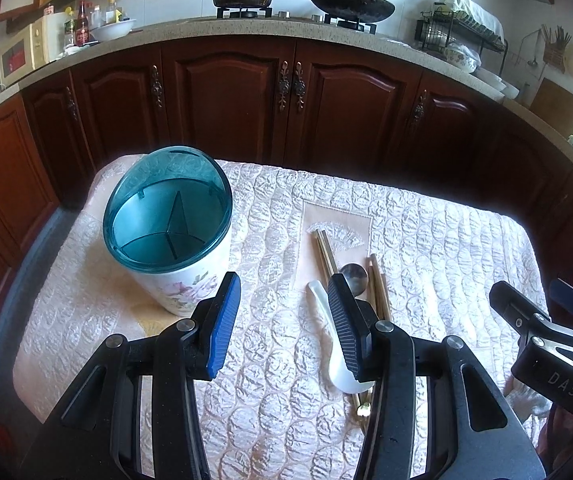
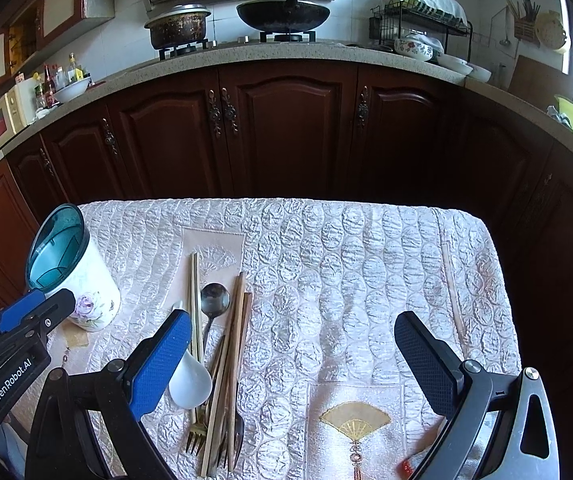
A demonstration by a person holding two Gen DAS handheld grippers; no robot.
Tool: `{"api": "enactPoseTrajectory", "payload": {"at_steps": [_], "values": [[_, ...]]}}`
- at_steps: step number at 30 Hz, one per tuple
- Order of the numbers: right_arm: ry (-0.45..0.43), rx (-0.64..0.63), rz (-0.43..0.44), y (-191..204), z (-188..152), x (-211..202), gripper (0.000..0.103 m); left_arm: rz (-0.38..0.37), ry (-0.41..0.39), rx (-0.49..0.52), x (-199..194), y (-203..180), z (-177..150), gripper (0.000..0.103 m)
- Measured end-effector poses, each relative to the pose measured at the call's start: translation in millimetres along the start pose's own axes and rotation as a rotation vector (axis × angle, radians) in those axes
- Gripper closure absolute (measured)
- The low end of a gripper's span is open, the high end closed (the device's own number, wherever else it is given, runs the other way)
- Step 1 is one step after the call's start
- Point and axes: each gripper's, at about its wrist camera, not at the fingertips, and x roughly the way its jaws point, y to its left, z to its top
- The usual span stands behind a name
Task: Organize utensils
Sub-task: 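Move the left tool toward the white ceramic spoon on the placemat, then grasp the white ceramic spoon with the left tool while the right tool grasps a wooden chopstick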
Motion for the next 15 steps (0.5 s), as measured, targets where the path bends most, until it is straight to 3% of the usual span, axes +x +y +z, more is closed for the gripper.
{"api": "enactPoseTrajectory", "payload": {"at_steps": [15], "values": [[0.050,-0.009,0.013,-8,-9,24,0.002,-0.006,0.051,-0.025,22,1,-5,0.058]]}}
